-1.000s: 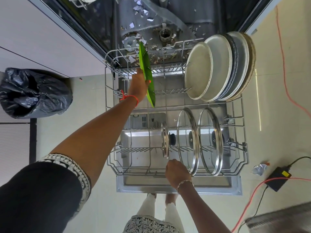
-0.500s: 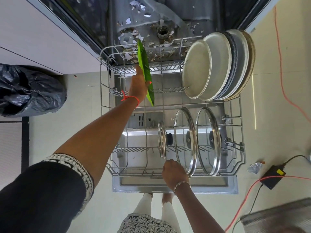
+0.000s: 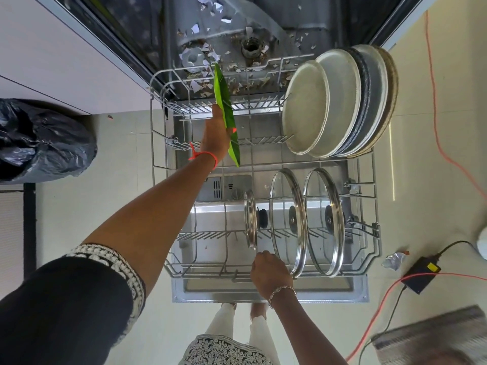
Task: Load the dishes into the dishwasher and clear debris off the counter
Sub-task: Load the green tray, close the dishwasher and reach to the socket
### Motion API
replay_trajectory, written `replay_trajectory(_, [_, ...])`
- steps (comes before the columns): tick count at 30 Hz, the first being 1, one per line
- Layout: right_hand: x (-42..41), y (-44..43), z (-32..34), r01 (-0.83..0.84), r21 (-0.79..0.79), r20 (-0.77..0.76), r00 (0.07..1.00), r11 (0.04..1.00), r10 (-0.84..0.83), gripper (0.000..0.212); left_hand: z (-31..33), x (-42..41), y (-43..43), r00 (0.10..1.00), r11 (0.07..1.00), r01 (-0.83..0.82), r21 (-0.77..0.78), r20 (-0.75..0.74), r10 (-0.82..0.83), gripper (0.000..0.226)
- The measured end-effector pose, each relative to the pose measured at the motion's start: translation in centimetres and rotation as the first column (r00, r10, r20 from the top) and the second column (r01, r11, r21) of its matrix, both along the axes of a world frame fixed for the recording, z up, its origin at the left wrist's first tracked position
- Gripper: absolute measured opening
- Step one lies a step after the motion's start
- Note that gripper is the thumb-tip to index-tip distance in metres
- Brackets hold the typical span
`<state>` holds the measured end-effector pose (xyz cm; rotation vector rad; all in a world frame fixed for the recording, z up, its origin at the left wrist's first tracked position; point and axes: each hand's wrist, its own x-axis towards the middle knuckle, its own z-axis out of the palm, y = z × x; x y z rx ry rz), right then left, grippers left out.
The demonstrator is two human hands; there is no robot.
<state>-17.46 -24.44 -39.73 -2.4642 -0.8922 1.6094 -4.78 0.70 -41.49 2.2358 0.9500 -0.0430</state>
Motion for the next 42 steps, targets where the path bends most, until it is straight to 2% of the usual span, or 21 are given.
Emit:
replay_trajectory(4, [0.0, 0.2, 0.1, 0.004, -0.014, 0.0, 1.0, 1.0, -0.004, 0.031, 0.1, -0.2, -0.1, 1.0, 0.999, -0.002, -0.044, 0.006, 0.002, 0.042])
replay_trajectory(13, [0.1, 0.6, 0.4, 0.071, -0.069, -0.011, 0.997, 0.995, -0.072, 0.03, 1.7, -1.3, -0.5, 0.996, 0.995, 0.006, -0.104, -0.09, -0.015, 0.048])
replay_trajectory(16, [0.0, 0.6, 0.4, 0.072, -0.071, -0.007, 0.997, 0.995, -0.073, 0.03, 2.0, -1.6, -0.5, 0.997, 0.99, -0.001, -0.139, -0.077, -0.01, 0.042])
replay_trajectory(20, [0.0, 0.6, 0.5, 0.084, -0.074, -0.008, 0.996, 0.994, -0.085, 0.029, 2.5, -2.5, -0.6, 0.995, 0.988, 0.028, -0.155, -0.087, -0.042, 0.047])
replay_trajectory(26, [-0.1, 0.5, 0.5, 0.07, -0.068, -0.013, 0.997, 0.995, -0.071, 0.029, 2.8, -3.3, -0.5, 0.98, 0.975, 0.146, -0.166, -0.107, -0.165, 0.077])
replay_trajectory(32, [-0.2, 0.4, 0.1, 0.06, -0.059, 0.0, 0.998, 0.996, -0.06, 0.028, 2.6, -2.8, -0.4, 0.942, 0.954, 0.247, -0.171, -0.187, -0.278, 0.078])
replay_trajectory(42, [-0.2, 0.3, 0.0, 0.001, -0.062, 0.035, 0.999, 0.998, 0.001, 0.03, 1.8, -2.6, 0.0, 0.937, 0.961, 0.192, -0.198, -0.255, -0.24, 0.074])
